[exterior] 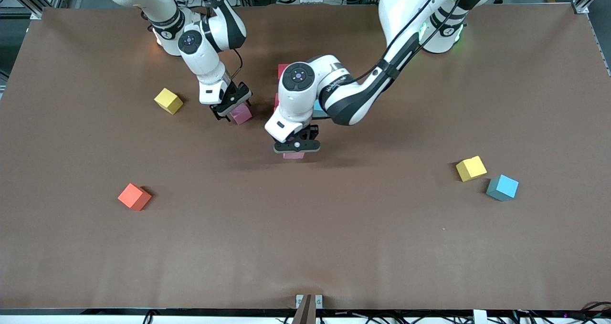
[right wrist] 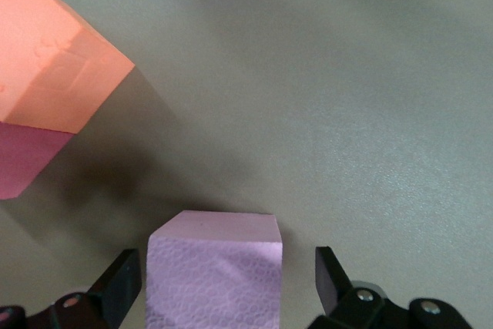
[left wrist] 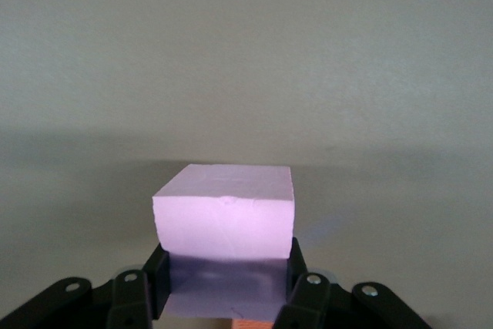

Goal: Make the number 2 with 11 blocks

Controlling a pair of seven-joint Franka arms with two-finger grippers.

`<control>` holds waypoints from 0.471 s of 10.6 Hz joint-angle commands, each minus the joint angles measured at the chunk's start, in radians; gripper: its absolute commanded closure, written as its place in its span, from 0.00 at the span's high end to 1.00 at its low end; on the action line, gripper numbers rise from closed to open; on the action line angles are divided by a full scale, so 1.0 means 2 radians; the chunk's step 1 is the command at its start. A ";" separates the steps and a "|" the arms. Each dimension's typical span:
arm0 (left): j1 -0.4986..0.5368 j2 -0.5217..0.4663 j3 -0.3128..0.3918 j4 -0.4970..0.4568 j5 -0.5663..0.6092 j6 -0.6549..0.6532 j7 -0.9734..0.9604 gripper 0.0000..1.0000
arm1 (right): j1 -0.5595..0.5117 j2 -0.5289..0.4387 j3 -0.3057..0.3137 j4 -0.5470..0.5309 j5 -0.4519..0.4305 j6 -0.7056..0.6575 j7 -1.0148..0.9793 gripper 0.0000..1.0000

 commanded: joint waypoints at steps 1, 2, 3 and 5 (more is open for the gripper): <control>-0.023 0.020 0.014 0.032 -0.009 -0.010 -0.019 0.43 | -0.002 0.000 0.003 -0.010 0.015 0.013 -0.013 0.81; -0.026 0.023 0.014 0.034 -0.009 -0.009 -0.020 0.44 | -0.003 0.000 0.003 -0.010 0.016 0.011 -0.013 0.50; -0.029 0.025 0.014 0.035 -0.009 -0.009 -0.020 0.44 | -0.008 0.000 0.002 -0.009 0.016 0.009 -0.013 0.24; -0.033 0.033 0.015 0.037 -0.009 0.004 -0.020 0.44 | -0.040 0.000 0.002 0.000 0.016 0.005 -0.013 0.12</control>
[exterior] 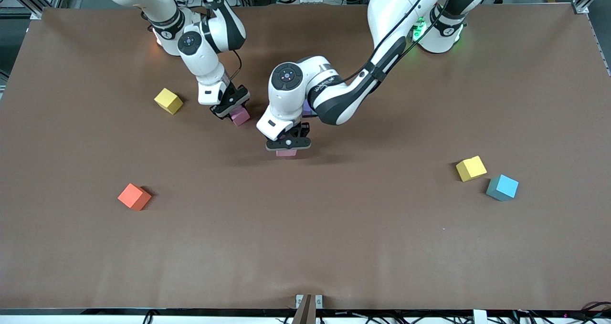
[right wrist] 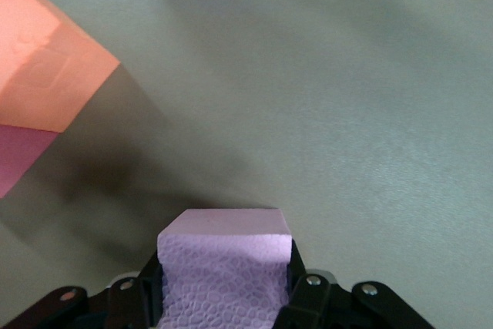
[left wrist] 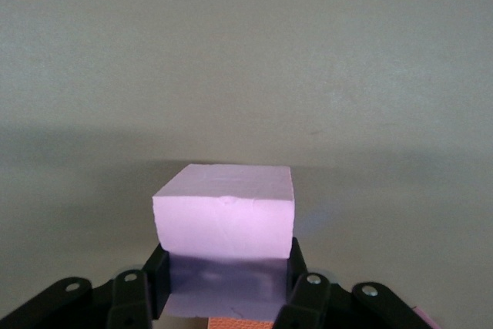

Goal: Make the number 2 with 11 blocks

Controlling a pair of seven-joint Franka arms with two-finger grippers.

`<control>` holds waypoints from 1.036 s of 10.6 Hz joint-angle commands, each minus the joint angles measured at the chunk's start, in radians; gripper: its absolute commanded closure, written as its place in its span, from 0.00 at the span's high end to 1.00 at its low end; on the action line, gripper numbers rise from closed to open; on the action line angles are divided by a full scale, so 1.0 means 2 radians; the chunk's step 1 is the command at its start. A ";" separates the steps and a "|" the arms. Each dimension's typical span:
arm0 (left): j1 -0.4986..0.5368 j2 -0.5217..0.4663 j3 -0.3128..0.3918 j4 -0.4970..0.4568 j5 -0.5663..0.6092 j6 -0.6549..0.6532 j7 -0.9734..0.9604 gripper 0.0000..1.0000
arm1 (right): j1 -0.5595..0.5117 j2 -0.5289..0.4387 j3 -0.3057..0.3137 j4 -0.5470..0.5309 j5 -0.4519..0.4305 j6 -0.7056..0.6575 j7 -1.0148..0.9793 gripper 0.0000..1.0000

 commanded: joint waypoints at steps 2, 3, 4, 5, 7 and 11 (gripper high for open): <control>-0.022 0.015 0.020 0.018 -0.009 0.004 -0.006 0.44 | -0.065 -0.005 0.000 0.028 0.014 -0.027 -0.012 0.09; -0.025 0.017 0.022 0.018 -0.009 0.004 -0.006 0.44 | -0.080 -0.005 -0.001 0.039 0.014 -0.038 -0.012 0.09; -0.028 0.021 0.023 0.018 -0.009 0.004 -0.006 0.44 | -0.103 -0.004 -0.001 0.052 0.014 -0.044 -0.013 0.09; -0.031 0.025 0.023 0.018 -0.009 0.004 -0.006 0.44 | -0.118 -0.002 -0.002 0.069 0.013 -0.060 -0.013 0.09; -0.038 0.029 0.030 0.018 -0.009 0.006 -0.006 0.44 | -0.156 0.013 -0.005 0.122 0.008 -0.114 -0.013 0.09; -0.052 0.033 0.044 0.018 -0.009 0.010 0.001 0.44 | -0.253 0.064 -0.003 0.260 -0.011 -0.252 -0.012 0.09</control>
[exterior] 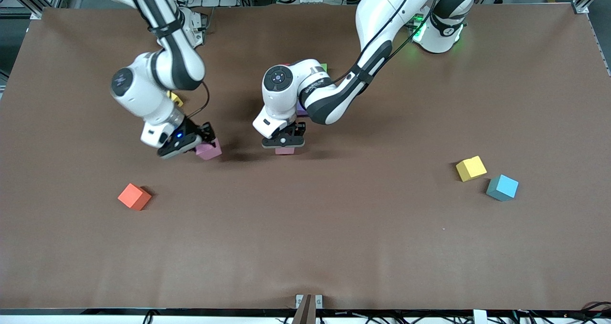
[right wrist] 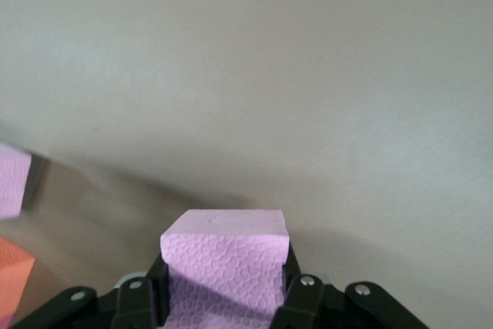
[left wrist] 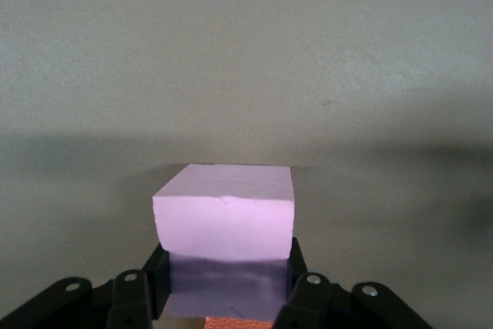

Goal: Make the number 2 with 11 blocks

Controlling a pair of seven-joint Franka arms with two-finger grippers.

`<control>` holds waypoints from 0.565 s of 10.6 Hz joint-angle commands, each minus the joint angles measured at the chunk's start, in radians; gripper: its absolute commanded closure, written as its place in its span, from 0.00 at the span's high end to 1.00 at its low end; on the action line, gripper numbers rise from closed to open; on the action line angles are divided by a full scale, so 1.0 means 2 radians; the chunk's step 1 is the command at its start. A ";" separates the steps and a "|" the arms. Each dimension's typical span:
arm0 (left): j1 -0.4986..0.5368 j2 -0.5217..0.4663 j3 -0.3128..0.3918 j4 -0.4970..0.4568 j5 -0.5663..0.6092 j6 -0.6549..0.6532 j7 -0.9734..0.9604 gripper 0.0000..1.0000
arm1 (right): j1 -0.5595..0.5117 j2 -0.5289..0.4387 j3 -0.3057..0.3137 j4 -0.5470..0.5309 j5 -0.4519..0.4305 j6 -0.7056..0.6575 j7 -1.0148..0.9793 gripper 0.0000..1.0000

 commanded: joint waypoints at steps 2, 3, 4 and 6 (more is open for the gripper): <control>-0.010 0.007 0.010 0.015 -0.008 0.001 0.003 0.44 | -0.075 0.065 0.009 0.134 -0.026 -0.130 0.013 0.09; -0.010 0.007 0.010 0.015 -0.008 0.001 0.005 0.44 | -0.091 0.075 0.015 0.165 -0.047 -0.158 0.033 0.09; -0.011 0.008 0.010 0.014 -0.008 0.001 0.006 0.44 | -0.117 0.080 0.038 0.189 -0.070 -0.182 0.057 0.08; -0.010 0.009 0.010 0.014 -0.008 0.001 0.006 0.45 | -0.202 0.080 0.130 0.219 -0.117 -0.214 0.111 0.07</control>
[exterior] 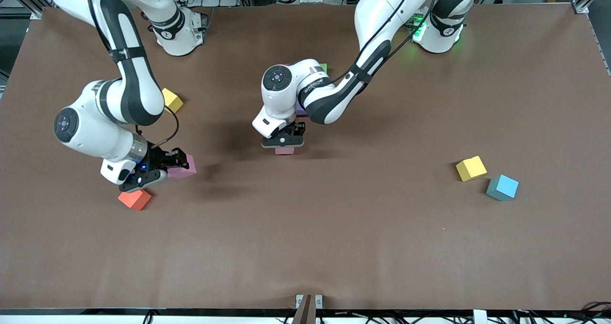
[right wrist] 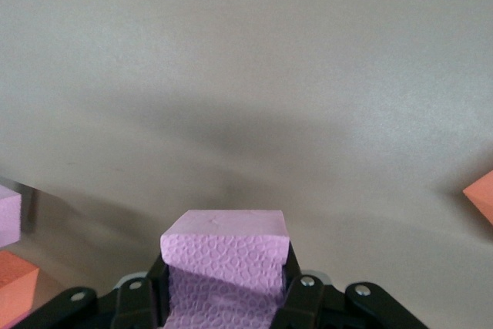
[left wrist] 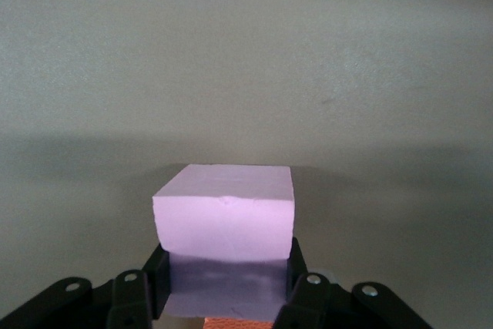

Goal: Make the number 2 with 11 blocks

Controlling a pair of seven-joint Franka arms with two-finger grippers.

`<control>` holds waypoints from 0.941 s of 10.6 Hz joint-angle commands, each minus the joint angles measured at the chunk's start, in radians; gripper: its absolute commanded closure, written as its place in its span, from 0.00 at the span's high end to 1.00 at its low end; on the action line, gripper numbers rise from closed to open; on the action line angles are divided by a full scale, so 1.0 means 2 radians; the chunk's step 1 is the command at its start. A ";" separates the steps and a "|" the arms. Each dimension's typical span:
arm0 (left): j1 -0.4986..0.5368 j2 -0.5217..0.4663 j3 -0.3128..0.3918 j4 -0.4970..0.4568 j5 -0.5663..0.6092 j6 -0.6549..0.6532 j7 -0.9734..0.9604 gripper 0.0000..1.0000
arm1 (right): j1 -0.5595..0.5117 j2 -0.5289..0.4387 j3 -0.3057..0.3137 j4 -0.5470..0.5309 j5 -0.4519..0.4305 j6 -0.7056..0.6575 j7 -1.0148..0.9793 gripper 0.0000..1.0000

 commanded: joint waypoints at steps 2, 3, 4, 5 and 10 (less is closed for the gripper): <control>-0.009 0.007 0.009 0.013 -0.008 0.001 0.005 0.45 | -0.115 0.012 0.136 0.060 -0.084 -0.043 0.106 0.07; -0.011 0.008 0.009 0.013 -0.008 0.001 0.005 0.45 | -0.137 0.012 0.167 0.067 -0.105 -0.052 0.132 0.07; -0.015 0.008 0.009 0.013 -0.008 0.001 0.005 0.45 | -0.136 0.012 0.178 0.070 -0.121 -0.054 0.161 0.07; -0.016 0.008 0.009 0.011 -0.008 0.001 0.005 0.45 | -0.129 0.012 0.178 0.072 -0.121 -0.062 0.178 0.07; -0.017 0.010 0.009 0.010 -0.007 0.000 0.018 0.46 | -0.108 0.013 0.171 0.070 -0.121 -0.065 0.191 0.08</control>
